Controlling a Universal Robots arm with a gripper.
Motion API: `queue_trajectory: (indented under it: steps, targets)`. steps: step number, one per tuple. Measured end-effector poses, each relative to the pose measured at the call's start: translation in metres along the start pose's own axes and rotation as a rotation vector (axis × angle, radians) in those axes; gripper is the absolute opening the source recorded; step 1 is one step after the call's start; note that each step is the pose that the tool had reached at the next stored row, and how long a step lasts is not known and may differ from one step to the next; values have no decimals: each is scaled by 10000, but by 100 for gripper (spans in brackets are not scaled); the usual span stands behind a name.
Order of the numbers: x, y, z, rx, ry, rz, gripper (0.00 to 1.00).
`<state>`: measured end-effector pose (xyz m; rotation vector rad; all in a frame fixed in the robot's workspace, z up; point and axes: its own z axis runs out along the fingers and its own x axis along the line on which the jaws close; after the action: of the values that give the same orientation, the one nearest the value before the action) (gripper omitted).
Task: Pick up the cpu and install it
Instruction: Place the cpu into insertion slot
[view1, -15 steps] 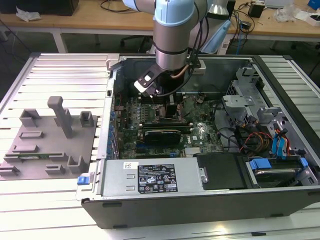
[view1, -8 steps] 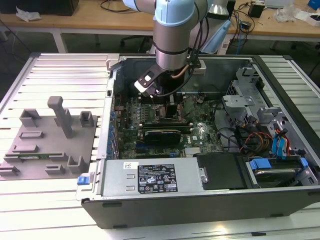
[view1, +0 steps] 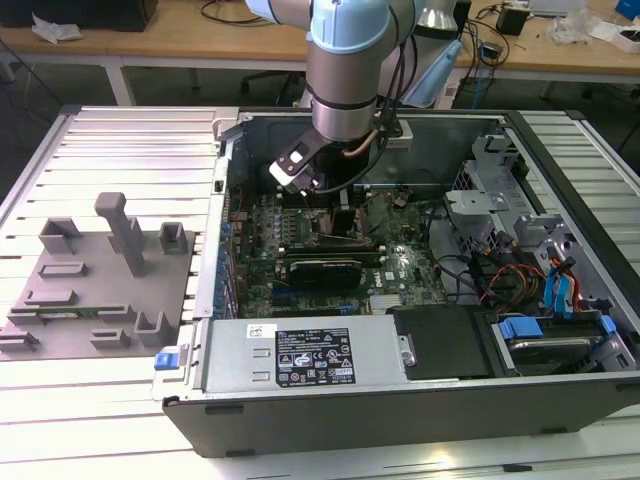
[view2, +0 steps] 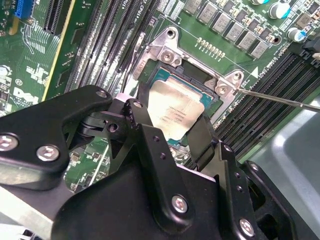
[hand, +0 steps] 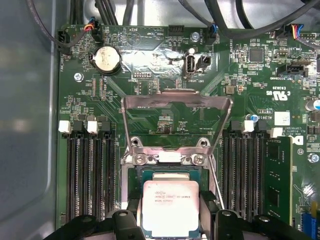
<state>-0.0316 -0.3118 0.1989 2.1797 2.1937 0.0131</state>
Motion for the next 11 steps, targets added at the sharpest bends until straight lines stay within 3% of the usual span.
queue_trajectory:
  steps: [11]
  targets:
    - [2,6,4,-2,2,2,55]
